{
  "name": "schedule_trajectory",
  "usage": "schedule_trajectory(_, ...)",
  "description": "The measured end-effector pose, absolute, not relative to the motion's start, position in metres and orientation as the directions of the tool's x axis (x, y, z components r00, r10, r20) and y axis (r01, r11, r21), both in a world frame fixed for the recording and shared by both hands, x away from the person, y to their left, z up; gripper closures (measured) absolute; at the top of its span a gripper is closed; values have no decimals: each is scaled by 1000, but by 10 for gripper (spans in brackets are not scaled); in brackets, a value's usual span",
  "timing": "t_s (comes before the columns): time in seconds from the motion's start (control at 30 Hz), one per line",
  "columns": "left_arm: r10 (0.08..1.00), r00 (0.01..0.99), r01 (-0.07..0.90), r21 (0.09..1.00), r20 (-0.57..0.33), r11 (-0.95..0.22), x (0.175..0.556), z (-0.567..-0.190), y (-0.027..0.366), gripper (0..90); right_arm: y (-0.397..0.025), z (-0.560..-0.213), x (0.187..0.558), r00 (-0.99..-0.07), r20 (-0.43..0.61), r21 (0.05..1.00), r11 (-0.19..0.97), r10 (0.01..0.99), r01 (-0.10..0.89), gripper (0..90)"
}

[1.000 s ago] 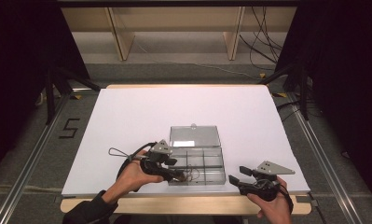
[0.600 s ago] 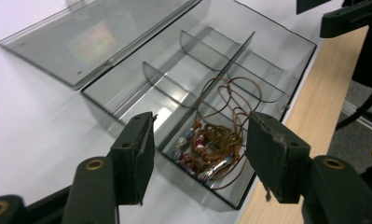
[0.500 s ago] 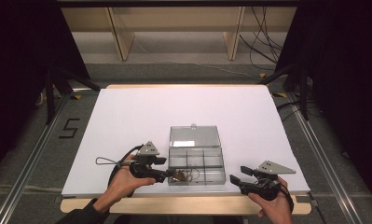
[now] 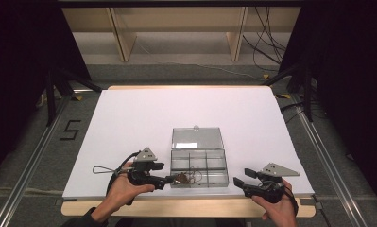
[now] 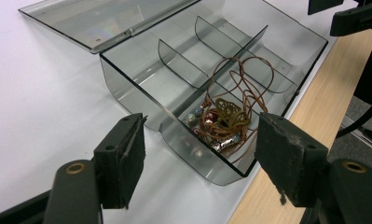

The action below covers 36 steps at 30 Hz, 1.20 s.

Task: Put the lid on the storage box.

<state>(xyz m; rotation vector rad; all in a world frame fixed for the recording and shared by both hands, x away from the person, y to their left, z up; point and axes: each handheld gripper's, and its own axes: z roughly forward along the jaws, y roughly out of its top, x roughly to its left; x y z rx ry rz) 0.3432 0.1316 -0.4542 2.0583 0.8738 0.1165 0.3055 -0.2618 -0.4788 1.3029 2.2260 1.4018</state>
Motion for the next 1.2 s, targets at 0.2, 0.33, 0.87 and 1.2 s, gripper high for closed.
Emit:
schedule_trajectory(0.2, 621, 750, 538, 756, -227, -373, 343, -455, 133, 341, -265, -480, 310, -606, 221, 835, 173, 764, 522, 377)
schedule_trajectory(0.33, 633, 735, 554, 754, -242, -354, 341, -455, 133, 349, -264, -479, 311, -610, 240, 835, 160, 755, 526, 370)
schedule_trajectory(0.87, 628, 743, 540, 759, -229, -362, 337, -461, 134, 424, -254, -468, 350, -591, 376, 800, 73, 713, 596, 283)
schedule_trajectory(1.2, 629, 743, 540, 758, -227, -365, 339, -465, 135, 448, -247, -472, 381, -592, 403, 772, 89, 698, 629, 219)
